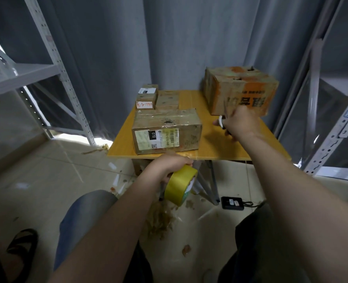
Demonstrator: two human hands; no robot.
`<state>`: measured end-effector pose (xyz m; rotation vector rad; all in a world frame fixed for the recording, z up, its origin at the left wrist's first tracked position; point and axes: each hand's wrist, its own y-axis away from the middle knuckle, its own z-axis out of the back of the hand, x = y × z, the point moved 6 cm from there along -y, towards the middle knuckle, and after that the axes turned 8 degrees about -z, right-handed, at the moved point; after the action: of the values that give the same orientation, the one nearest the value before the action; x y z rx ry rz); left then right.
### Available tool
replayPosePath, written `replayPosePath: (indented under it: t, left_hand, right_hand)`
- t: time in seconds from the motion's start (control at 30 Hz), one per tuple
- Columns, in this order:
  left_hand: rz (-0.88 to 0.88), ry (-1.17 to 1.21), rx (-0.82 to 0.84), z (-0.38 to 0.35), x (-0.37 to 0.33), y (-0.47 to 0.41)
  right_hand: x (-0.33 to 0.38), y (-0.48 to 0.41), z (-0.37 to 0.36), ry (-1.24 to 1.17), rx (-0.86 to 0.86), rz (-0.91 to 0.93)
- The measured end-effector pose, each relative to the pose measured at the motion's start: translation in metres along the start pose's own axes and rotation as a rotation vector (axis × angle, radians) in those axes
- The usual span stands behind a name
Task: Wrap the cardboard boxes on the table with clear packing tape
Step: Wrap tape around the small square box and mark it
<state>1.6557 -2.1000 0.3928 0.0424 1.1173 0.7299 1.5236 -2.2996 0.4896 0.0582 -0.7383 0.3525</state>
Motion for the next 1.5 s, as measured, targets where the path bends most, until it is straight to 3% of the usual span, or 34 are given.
replayPosePath:
  t: [0.13,0.33,0.43,0.53,0.6,0.7,0.83,0.97,1.13,1.33,1.5]
  left_hand:
    - [-0.013,0.005,0.011,0.000,-0.003,0.001]
    - [-0.007,-0.004,0.014,0.003,0.005,-0.001]
    - [-0.008,0.002,0.019,0.006,0.011,-0.002]
    - [-0.019,0.008,0.036,0.008,0.015,-0.003]
    - [-0.025,0.014,0.049,0.008,0.018,-0.004]
    - [-0.025,0.020,0.061,0.008,0.022,-0.005]
    - [-0.013,0.031,0.094,0.008,0.031,-0.004]
    - [-0.001,0.059,0.114,0.013,0.036,-0.005]
    - [-0.013,0.067,0.116,0.014,0.037,-0.008]
    - [-0.020,0.062,0.128,0.012,0.041,-0.012]
    - [-0.041,0.072,0.131,0.010,0.038,-0.007]
  right_hand:
    - [-0.031,-0.006,-0.022,0.474,0.107,-0.070]
    - [-0.023,-0.007,-0.039,0.615,0.282,-0.053]
    - [0.008,-0.003,-0.024,0.440,0.042,0.055]
    - [0.074,0.024,-0.012,0.135,-0.238,0.442]
    - [0.115,0.044,-0.031,0.091,-0.195,0.688]
    - [0.150,0.061,-0.084,0.378,-0.047,0.921]
    - [0.141,0.050,-0.122,0.537,0.083,0.882]
    - [0.133,0.059,-0.126,0.561,-0.092,1.005]
    - [0.124,0.061,-0.139,0.647,-0.128,1.000]
    - [0.118,0.072,-0.146,0.700,-0.368,1.152]
    - [0.114,0.075,-0.150,0.782,-0.431,1.245]
